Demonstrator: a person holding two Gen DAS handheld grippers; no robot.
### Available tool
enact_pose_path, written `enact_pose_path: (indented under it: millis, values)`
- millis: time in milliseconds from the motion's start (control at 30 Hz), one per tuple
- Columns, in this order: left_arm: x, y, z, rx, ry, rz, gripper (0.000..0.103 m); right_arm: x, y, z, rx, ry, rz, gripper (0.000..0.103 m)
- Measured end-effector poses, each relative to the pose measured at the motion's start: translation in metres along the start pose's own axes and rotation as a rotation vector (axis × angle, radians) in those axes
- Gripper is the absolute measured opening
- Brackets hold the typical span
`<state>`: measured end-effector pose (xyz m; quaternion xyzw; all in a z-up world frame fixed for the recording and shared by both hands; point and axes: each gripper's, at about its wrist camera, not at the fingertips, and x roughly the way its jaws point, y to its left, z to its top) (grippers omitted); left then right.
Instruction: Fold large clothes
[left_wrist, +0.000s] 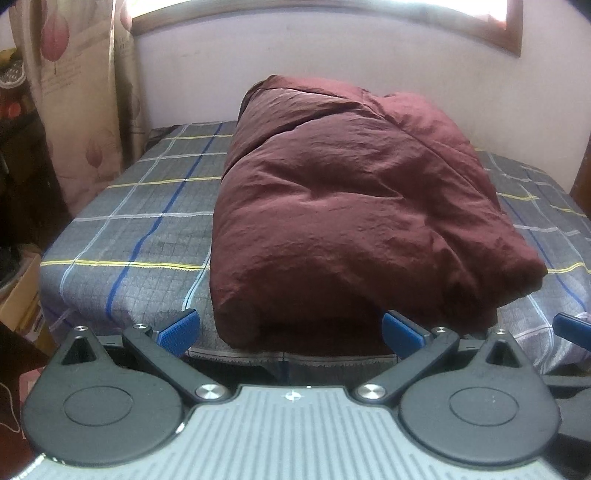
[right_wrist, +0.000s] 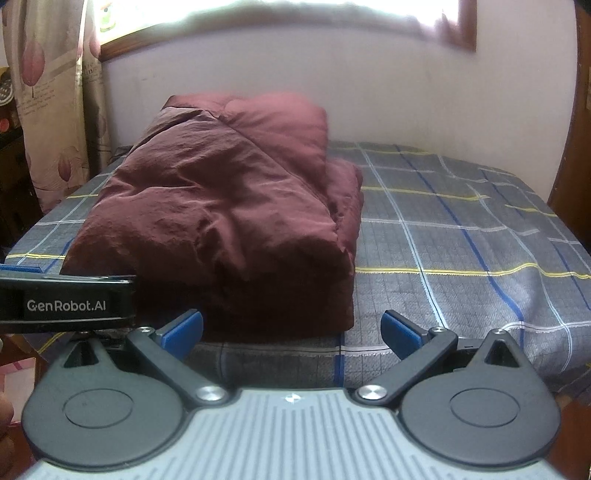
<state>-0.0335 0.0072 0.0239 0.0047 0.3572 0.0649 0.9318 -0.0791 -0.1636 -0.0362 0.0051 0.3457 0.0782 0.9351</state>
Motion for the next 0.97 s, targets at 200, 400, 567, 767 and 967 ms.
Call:
enact_pose_path:
  millis: [200, 400, 567, 767, 967]
  values:
    - [0.0, -0.001, -0.0005, 0.002, 0.005, 0.001, 0.103, 0.0007, 0.0007, -0.0002, -0.001, 0.002, -0.001, 0.103]
    - [0.0017, -0.0013, -0.0016, -0.001, 0.013, 0.001, 0.103, 0.0019, 0.0004, -0.0011, 0.0, 0.008, -0.001, 0.103]
    - [0.002, -0.0009, -0.0024, -0.004, 0.008, -0.004, 0.103, 0.0024, 0.0003, -0.0013, -0.001, 0.008, -0.001, 0.103]
    - [0.0026, -0.0021, -0.0056, 0.001, -0.026, 0.018, 0.103, 0.002, 0.0012, -0.0016, -0.005, 0.004, -0.005, 0.103]
    - [0.0045, 0.0016, -0.003, -0.02, -0.001, -0.016, 0.103, -0.0007, 0.0024, -0.0017, -0.011, -0.006, -0.016, 0.103]
